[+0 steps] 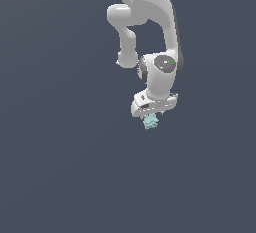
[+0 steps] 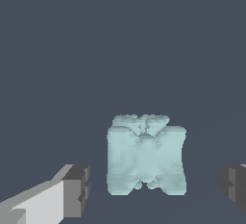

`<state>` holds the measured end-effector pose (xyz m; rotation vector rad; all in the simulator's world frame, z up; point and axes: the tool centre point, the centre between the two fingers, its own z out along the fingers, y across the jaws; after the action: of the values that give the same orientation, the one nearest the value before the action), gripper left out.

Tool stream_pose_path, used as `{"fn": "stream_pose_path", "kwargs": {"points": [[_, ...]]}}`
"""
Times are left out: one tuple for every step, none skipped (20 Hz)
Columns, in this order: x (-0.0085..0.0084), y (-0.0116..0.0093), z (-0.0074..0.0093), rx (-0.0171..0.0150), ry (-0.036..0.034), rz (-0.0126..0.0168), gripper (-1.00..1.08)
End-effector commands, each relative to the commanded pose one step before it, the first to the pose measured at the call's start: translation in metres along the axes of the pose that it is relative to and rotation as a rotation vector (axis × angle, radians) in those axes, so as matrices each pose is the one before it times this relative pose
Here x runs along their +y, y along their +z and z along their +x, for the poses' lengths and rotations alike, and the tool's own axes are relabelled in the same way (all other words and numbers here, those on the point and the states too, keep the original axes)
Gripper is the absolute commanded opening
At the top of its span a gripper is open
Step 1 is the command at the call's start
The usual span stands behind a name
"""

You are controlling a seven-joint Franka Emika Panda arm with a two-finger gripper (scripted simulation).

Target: Pick up the object and move it to a goal position.

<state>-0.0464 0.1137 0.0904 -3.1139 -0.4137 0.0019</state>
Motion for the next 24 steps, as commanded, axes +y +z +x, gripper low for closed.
{"fn": "stream_pose_path", "kwargs": {"points": [[-0.00005,0.00414,-0.00030,-0.00029,-0.00017,-0.00006,1.00],[0.00003,0.00310,-0.00011,0.00000,0.00000,0.00000,1.00],[-0.00022,0.00366,-0.00014,0.00019,-0.00045,-0.00003,1.00],[0.00004,0.00442,-0.00018,0.00000,0.00000,0.00000,1.00],[-0.00032,0.00490,-0.00020,0.00027,-0.00064,-0.00003,1.00],[0.00005,0.00563,-0.00022,0.00000,0.00000,0.00000,1.00],[-0.00047,0.00511,-0.00017,0.00039,-0.00089,-0.00005,1.00],[0.00005,0.00467,-0.00010,0.00000,0.00000,0.00000,1.00],[-0.00021,0.00388,-0.00001,0.00022,-0.00043,-0.00006,1.00],[0.00004,0.00333,0.00007,0.00000,0.00000,0.00000,1.00],[0.00004,0.00263,0.00016,0.00000,0.00000,0.00000,1.00],[-0.00018,0.00180,0.00021,0.00027,-0.00036,-0.00018,1.00],[0.00003,0.00134,0.00022,0.00000,0.00000,0.00000,1.00],[0.00002,0.00076,0.00017,0.00000,0.00000,0.00000,1.00],[0.00001,0.00025,0.00007,0.00000,0.00000,0.00000,1.00],[0.00000,0.00000,0.00000,0.00000,0.00000,0.00000,-1.00],[0.00000,0.00000,0.00000,0.00000,0.00000,0.00000,-1.00],[0.00000,0.00000,0.00000,0.00000,0.00000,0.00000,-1.00],[0.00000,0.00000,0.00000,0.00000,0.00000,0.00000,-1.00],[0.00000,0.00000,0.00000,0.00000,0.00000,0.00000,-1.00],[0.00000,0.00000,0.00000,0.00000,0.00000,0.00000,-1.00],[0.00000,0.00000,0.00000,0.00000,0.00000,0.00000,-1.00],[0.00000,0.00000,0.00000,0.00000,0.00000,0.00000,-1.00],[0.00000,0.00000,0.00000,0.00000,0.00000,0.00000,-1.00]]}}
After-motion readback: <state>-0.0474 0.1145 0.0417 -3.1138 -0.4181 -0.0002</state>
